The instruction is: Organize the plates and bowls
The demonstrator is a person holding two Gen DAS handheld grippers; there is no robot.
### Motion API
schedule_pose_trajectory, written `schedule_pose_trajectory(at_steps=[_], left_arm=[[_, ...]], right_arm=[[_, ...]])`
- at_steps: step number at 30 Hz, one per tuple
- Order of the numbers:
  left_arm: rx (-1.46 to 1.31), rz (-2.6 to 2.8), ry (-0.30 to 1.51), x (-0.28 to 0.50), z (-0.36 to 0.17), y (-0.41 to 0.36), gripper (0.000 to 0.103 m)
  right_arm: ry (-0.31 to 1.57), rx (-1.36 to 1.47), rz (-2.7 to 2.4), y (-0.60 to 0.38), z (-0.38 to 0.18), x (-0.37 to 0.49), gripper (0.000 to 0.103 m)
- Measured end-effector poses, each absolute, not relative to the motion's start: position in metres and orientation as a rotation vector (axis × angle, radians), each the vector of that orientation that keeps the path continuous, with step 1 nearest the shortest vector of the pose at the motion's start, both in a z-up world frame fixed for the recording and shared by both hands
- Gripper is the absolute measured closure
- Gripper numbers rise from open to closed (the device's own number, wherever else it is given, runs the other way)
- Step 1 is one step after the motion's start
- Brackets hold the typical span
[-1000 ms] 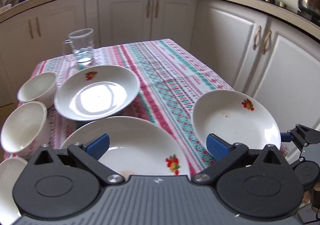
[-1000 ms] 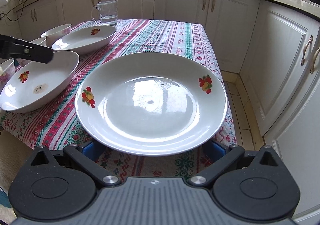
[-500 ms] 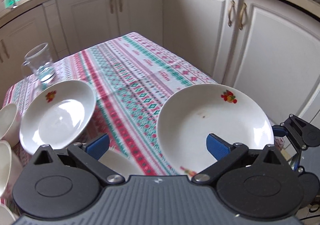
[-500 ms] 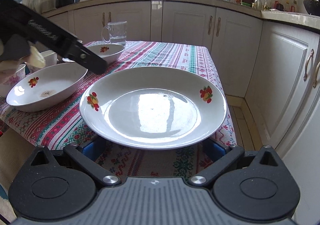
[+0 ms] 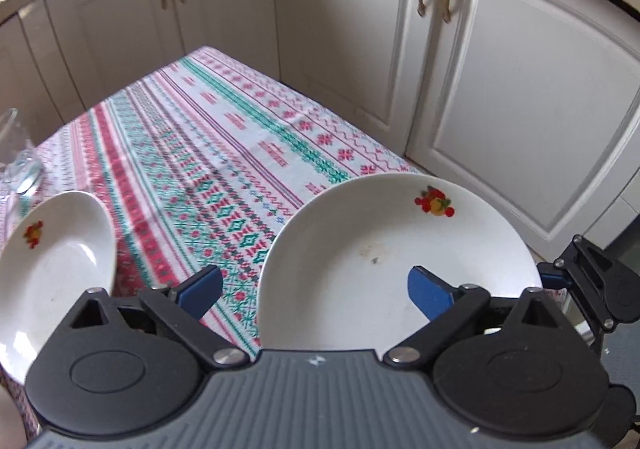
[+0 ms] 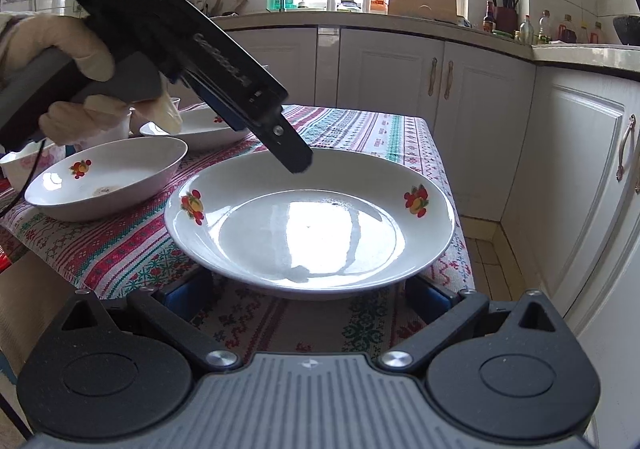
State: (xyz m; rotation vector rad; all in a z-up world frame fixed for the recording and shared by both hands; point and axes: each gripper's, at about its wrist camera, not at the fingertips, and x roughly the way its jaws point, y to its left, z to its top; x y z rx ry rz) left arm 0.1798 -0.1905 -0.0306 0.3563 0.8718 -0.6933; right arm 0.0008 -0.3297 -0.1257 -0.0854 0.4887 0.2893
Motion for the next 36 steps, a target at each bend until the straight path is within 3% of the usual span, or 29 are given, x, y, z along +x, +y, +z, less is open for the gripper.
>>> schedule_pose_trajectory(at_steps=[2, 13, 36], left_arm=[[0.357, -0.699, 0.903, 0.187, -0.034, -0.193, 0.018], [0.411, -0.758, 1.042, 0.215, -0.046, -0.210, 0.036], [0.466, -0.842, 1.057, 0.221, -0.043, -0.213, 0.036]], right_arm=[[0.489, -0.088, 0.297, -0.331, -0.126, 0.001, 0.000], [0.496, -0.103, 0.343, -0.339, -0.123, 0.008, 0.000], [0.571, -0.146, 0.384, -0.341, -0.114, 0.020, 0.000]])
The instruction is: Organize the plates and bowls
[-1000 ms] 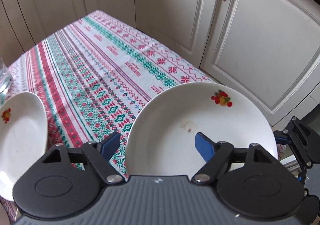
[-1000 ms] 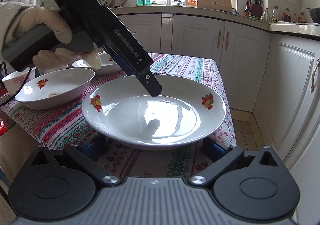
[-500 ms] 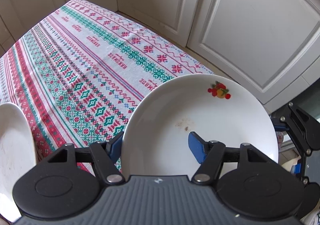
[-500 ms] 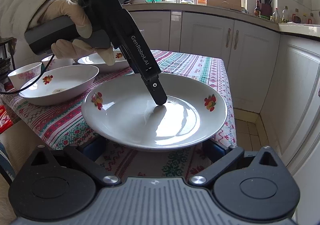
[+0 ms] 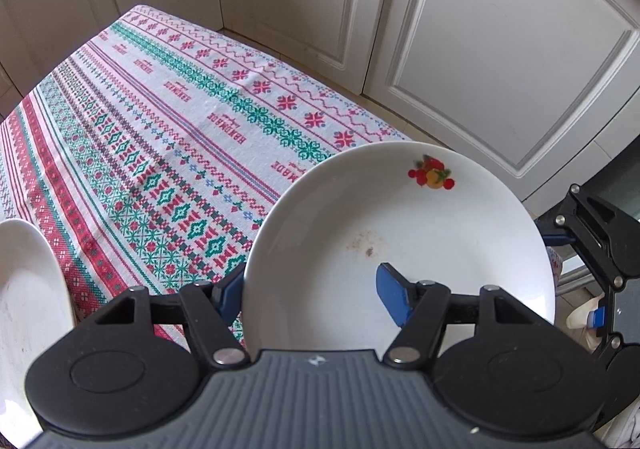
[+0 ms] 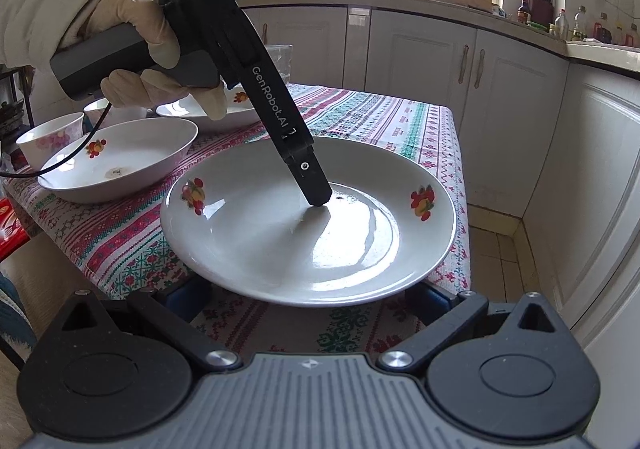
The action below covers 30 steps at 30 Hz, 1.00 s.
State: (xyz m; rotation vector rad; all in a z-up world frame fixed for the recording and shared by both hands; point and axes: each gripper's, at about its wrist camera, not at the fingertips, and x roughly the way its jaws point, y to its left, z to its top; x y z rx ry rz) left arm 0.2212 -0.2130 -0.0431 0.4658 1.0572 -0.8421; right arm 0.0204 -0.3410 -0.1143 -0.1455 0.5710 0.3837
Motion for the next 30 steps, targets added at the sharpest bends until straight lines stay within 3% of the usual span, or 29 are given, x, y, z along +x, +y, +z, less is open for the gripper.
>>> schedule_pose_trajectory(at_steps=[30], left_arm=[[0.389, -0.802, 1.008, 0.283, -0.033, -0.199, 0.036]], right_arm=[[0.630, -0.205, 0.441, -0.341, -0.092, 0.098, 0.000]])
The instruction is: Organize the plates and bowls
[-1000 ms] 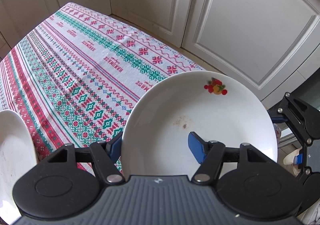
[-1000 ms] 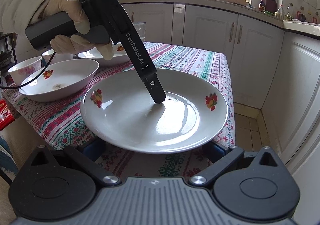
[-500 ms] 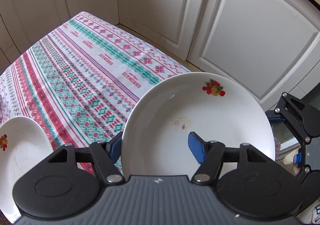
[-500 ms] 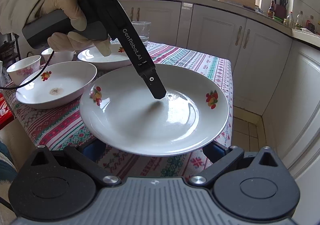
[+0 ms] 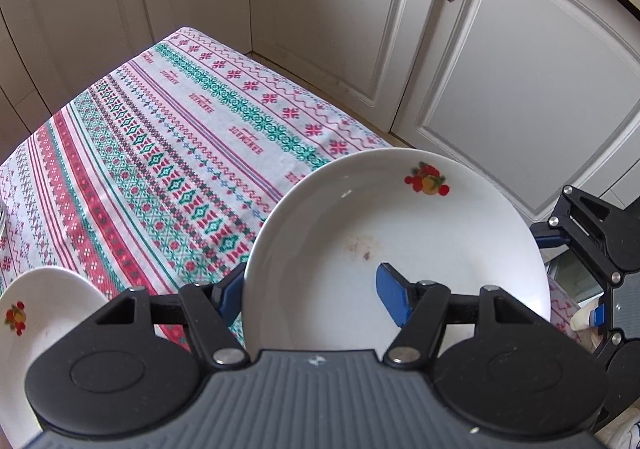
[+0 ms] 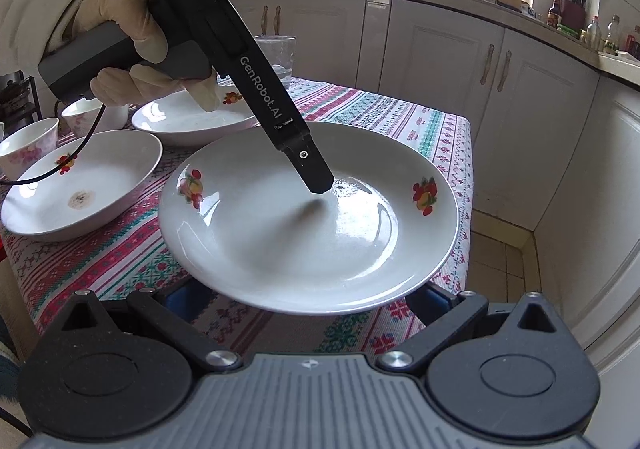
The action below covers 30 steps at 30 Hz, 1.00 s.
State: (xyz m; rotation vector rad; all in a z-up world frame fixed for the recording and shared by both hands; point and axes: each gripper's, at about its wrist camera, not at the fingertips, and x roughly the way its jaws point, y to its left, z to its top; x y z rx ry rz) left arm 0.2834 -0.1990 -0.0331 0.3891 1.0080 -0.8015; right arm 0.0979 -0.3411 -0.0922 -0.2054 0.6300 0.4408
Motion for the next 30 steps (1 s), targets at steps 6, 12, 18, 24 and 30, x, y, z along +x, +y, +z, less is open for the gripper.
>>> schedule_pose_trajectory(at_steps=[6, 12, 18, 24, 30], left_arm=[[0.389, -0.800, 1.006, 0.296, -0.039, -0.201, 0.036], [0.386, -0.796, 1.003, 0.306, -0.044, -0.203, 0.036], [0.381, -0.795, 0.991, 0.313, -0.047, -0.205, 0.036], [0.384, -0.788, 0.989, 0.315, -0.053, -0.206, 0.036], [0.377, -0.777, 0.932, 0.308, -0.044, -0.202, 0.025]], right_arm=[[0.654, -0.203, 0.440, -0.341, -0.096, 0.114, 0.000], [0.673, -0.196, 0.438, -0.342, -0.100, 0.125, 0.000], [0.706, -0.191, 0.423, -0.340, -0.104, 0.135, 0.000], [0.714, -0.186, 0.414, -0.341, -0.103, 0.138, 0.000], [0.721, -0.192, 0.403, -0.340, -0.101, 0.140, 0.000]])
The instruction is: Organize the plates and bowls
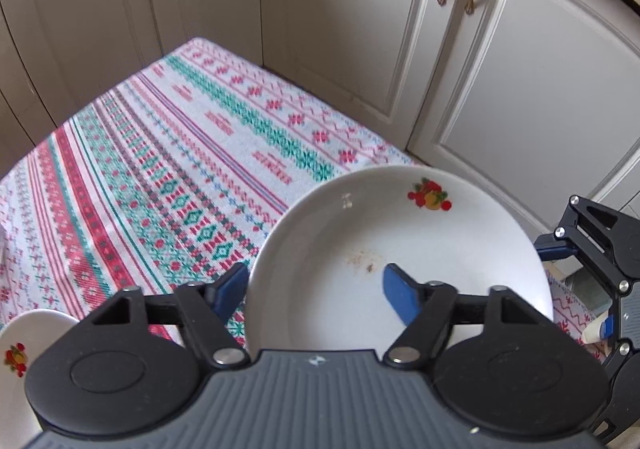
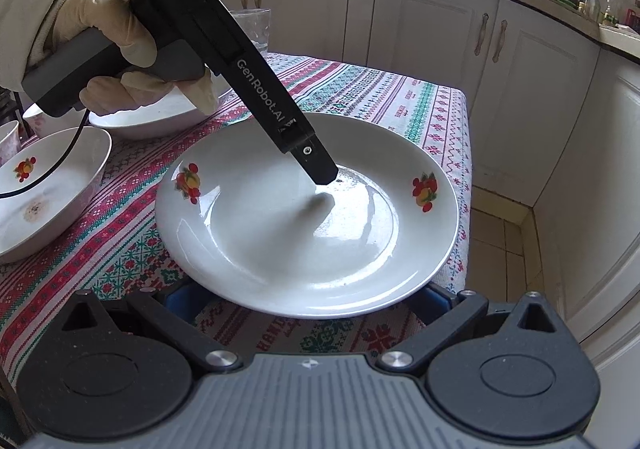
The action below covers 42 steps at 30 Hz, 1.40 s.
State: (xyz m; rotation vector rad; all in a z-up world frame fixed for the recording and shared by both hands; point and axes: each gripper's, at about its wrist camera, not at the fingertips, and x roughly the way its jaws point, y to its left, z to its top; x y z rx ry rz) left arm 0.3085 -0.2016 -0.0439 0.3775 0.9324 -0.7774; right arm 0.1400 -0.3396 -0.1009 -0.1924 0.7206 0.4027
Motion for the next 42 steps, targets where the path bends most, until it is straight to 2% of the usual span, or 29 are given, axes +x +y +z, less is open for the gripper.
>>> schedule_pose_trajectory(at_steps=[8, 20, 32, 42], left_arm=[[0.377, -0.754, 0.826, 0.274, -0.012, -0.182, 0.021], [0.372, -0.710, 0.675, 0.180, 0.020, -0.130, 0.014], [0.311, -0.548, 0.655, 0.105, 0.006, -0.062, 0.012], [0.244, -0.435, 0.714, 0.063, -0.029, -0.021, 0.012]], right_arm=[[0.730, -0.210, 0.362, -0.340, -0.085, 0.119, 0.000], [0.684, -0.255, 0.395, -0.313, -0.062, 0.069, 0.000], [0.653, -0.271, 0.460, -0.273, -0.060, 0.046, 0.000], [0.661, -0.284, 0.511, -0.247, -0.065, 0.042, 0.000]])
